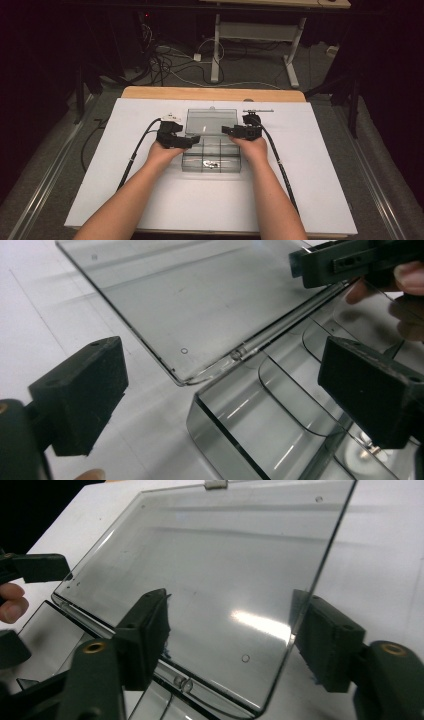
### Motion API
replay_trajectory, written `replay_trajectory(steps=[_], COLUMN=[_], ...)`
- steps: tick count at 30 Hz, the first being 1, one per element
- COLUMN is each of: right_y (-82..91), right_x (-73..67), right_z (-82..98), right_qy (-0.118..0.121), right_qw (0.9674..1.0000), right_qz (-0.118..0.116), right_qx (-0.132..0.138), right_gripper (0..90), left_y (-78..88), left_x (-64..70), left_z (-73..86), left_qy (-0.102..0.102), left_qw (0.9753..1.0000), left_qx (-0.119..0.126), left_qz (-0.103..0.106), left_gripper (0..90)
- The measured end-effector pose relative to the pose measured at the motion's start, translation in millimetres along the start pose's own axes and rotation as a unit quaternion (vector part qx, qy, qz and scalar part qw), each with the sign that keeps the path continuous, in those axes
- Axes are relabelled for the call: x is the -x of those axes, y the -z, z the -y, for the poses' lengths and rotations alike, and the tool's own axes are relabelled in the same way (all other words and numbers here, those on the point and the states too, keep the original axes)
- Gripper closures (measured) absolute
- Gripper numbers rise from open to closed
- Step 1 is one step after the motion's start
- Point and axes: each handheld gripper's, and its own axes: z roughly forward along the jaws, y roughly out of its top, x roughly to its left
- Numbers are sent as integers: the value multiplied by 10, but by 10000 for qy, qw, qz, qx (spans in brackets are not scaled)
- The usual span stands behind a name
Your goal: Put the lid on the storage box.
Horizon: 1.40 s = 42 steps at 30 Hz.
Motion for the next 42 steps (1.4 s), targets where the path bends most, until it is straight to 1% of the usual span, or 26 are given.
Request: replay_trajectory(steps=[3,5,8,10,14,17,21,26,29,32,34,36,42], right_y=[50,77,111,135,174,206,247,289,315,334,338,345,371], right_x=[-4,-8,-21,-32,-57,-85,-104,-127,-141,-160,-166,-180,-205], right_z=[9,20,35,42,42,48,64,73,83,95,103,113,120], right_qy=[68,110,204,256,409,490,573,701,743,755,818,805,920], right_qw=[9999,9997,9993,9990,9981,9972,9962,9948,9942,9937,9928,9927,9916], right_qz=[25,44,86,122,201,274,323,377,405,439,465,483,518], right_qx=[148,217,313,352,422,484,578,629,664,702,735,751,754], right_gripper=[437,464,496,516,550,576,613,649,669,681,682,682,678], left_y=[1,-5,-40,-50,-63,-62,-35,13,44,69,80,90,117], left_x=[-7,-28,-54,-55,-32,-29,-12,-5,-3,5,10,13,33], left_z=[-31,-46,-72,-90,-106,-108,-108,-108,-89,-82,-82,-78,-54], left_qy=[-1,63,45,34,24,3,-64,-82,-115,-161,-186,-183,-255], left_qw=[10000,9999,9999,9999,9999,9998,9994,9991,9987,9986,9985,9985,9980], left_qx=[74,121,19,17,81,116,153,228,296,306,295,300,344], left_qz=[-45,-81,-140,-139,-131,-177,-303,-341,-388,-411,-425,-425,-460], left_gripper=[104,137,154,181,277,342,433,510,581,615,626,638,660])
